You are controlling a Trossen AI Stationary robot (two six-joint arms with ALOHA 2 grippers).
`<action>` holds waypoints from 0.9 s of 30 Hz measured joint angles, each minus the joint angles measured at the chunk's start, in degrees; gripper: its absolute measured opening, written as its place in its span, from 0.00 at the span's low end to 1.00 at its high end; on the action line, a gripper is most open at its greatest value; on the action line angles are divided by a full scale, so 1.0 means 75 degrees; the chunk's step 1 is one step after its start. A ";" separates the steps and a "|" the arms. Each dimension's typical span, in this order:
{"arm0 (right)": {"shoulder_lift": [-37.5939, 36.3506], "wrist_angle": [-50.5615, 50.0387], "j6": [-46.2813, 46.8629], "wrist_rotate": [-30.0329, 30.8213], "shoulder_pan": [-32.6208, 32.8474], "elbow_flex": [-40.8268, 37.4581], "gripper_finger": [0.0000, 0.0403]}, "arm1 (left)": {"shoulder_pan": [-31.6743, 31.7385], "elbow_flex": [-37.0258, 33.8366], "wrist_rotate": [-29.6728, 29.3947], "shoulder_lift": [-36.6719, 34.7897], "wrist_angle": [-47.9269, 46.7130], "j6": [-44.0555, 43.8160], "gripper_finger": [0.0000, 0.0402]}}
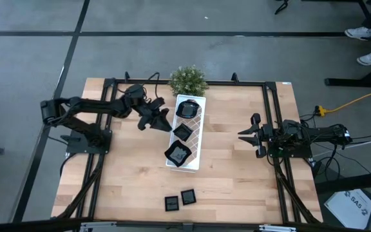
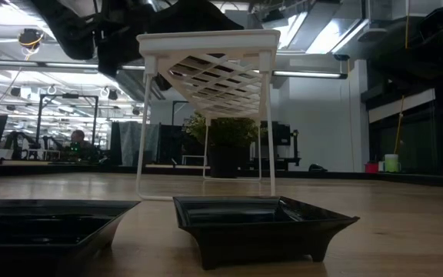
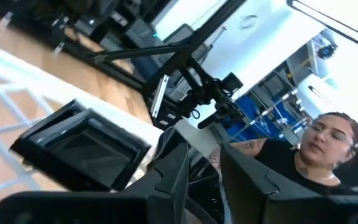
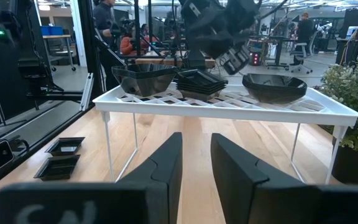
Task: Pick & Place Mini shaped plates
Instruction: Stack the square plate on top of the square plate on the shelf
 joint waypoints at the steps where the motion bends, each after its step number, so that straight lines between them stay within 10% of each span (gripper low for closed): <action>1: 0.0000 -0.0003 -0.0003 0.0000 -0.0003 0.0000 0.21 | 0.0010 0.0000 0.0084 -0.0053 -0.0002 0.0130 0.21; 15: 0.0002 -0.0002 -0.0003 0.0000 0.0000 0.0000 0.21 | 0.0097 0.0000 0.0386 -0.0263 -0.1003 0.3634 0.01; 27: 0.0001 -0.0002 -0.0002 0.0000 0.0000 0.0000 0.21 | -0.0149 0.0628 -0.1769 -0.0969 -0.5192 0.7813 0.00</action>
